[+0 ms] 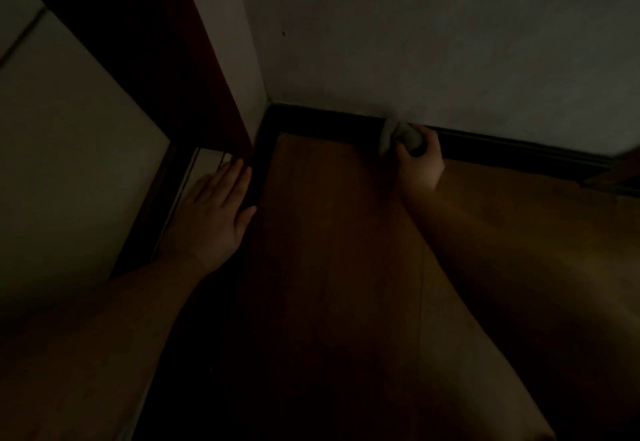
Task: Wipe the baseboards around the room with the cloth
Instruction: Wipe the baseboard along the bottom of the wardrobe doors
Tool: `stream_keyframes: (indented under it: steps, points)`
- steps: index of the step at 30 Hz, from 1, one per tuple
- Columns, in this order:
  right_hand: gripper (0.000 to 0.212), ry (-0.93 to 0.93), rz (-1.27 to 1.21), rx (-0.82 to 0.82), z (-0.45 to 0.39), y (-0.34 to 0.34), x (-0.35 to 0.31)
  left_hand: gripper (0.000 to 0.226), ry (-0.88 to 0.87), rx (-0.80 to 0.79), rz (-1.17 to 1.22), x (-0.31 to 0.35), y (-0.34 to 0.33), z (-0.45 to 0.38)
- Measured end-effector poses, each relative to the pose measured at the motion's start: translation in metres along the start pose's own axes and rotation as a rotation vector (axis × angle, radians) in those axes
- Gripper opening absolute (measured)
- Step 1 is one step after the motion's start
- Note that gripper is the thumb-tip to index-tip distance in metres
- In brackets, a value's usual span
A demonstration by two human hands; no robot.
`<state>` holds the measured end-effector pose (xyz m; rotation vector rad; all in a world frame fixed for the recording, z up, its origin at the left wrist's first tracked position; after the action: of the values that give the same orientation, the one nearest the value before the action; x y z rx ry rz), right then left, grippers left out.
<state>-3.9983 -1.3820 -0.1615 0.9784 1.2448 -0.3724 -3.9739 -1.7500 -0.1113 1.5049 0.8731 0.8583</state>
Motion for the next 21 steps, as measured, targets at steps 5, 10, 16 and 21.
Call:
stream_keyframes:
  steps: [5,10,16,21]
  points:
    - [0.039,-0.126,0.114,0.203,-0.027,0.077,0.042,0.068,0.003,0.007,-0.01,-0.002,-0.002,0.001]
    - [0.039,0.042,0.176,0.01,-0.002,0.046,0.023,0.068,0.001,0.004,0.004,0.0,-0.001,0.0]
    - [0.047,0.107,0.065,-0.301,0.061,-0.069,-0.032,0.068,0.004,-0.019,-0.019,0.002,0.0,0.001]
    - [0.052,0.085,-0.043,-0.365,0.095,-0.145,-0.091,0.065,-0.004,-0.011,-0.04,0.003,0.0,0.001]
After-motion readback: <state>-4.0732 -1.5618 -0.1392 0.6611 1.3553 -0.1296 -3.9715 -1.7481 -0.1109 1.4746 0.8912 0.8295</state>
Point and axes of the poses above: each hand's wrist, its own z-axis away from the middle knuckle, its own y-axis out of the back of the hand, x = y × z, the point moved 9 cm from there along -z, towards the middle knuckle, and after that the axes turned 9 degrees about x, right-handed, at the moved point
